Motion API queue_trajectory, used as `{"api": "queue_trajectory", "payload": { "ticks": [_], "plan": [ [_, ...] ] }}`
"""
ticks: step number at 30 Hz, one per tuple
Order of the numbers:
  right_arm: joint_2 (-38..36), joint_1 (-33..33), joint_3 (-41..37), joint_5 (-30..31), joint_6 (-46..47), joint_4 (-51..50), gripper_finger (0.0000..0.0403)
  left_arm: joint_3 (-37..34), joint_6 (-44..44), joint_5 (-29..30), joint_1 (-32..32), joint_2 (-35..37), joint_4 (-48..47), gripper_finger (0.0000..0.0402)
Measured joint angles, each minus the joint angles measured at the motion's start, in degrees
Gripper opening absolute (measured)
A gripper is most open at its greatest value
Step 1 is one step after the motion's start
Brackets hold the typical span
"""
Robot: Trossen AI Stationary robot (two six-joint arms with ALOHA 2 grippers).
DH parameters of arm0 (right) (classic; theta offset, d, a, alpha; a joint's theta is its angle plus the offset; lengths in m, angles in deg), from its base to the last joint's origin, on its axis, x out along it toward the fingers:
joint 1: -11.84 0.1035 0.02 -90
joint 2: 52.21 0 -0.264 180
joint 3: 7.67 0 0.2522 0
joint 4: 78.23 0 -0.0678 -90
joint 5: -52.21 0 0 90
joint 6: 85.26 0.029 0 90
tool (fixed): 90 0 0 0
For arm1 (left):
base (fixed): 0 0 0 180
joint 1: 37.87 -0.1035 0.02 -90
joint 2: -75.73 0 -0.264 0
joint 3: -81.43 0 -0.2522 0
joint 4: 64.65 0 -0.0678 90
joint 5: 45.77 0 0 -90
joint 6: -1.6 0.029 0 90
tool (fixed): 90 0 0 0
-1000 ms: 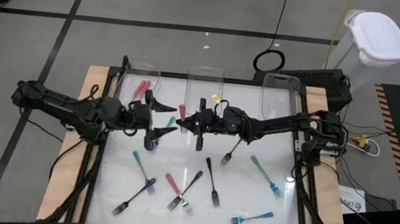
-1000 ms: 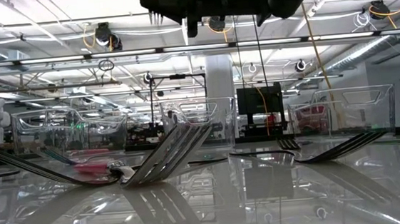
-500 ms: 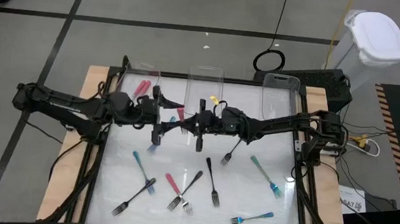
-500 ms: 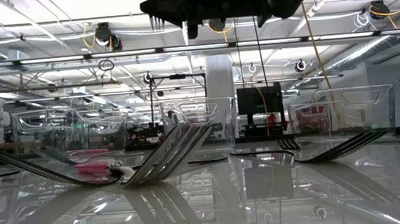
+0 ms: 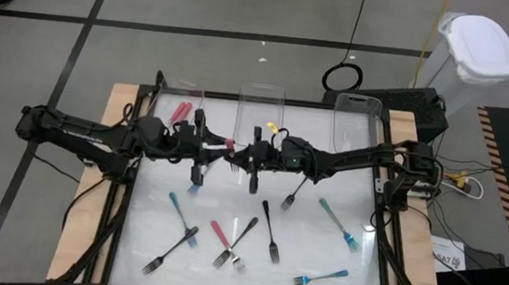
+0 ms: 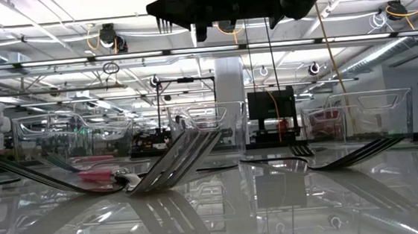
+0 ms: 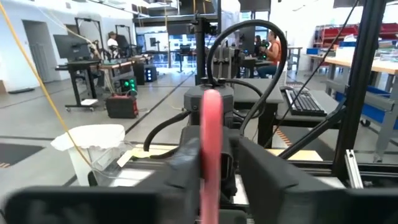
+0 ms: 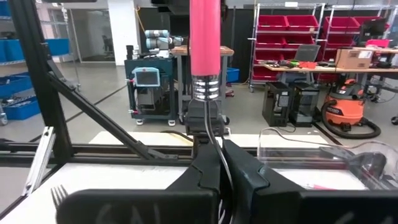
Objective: Sort silverware by color (type)
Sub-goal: Put the pink fork into the left transparent bin
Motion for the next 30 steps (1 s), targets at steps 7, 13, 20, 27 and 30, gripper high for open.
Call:
{"api": "queue_trajectory", "payload": {
  "ticks": [7,13,20,27,30],
  "plan": [
    [-0.02,0.16,0.0,-0.09,0.48,-0.28,0.0004,-0.02,-2.38,1.2,-0.02,0.17,0.55,0.0025],
    [-0.01,0.37,0.0,0.37,2.97,-0.71,0.0039,-0.04,-4.55,1.2,0.01,0.25,0.54,0.0026],
    [-0.04,0.44,0.02,0.19,6.8,-4.47,0.0166,-0.07,-6.52,1.53,1.49,3.72,-3.33,0.0026],
    [-0.62,1.32,-0.01,0.25,7.49,-10.1,0.0272,-0.04,-11.75,3.92,2.86,13.77,-15.28,0.0026],
    [-2.02,1.93,-0.07,0.37,5.89,-14.33,0.0294,0.0,-13.5,5.16,3.41,18.17,-21.64,0.0026]
  ]
}}
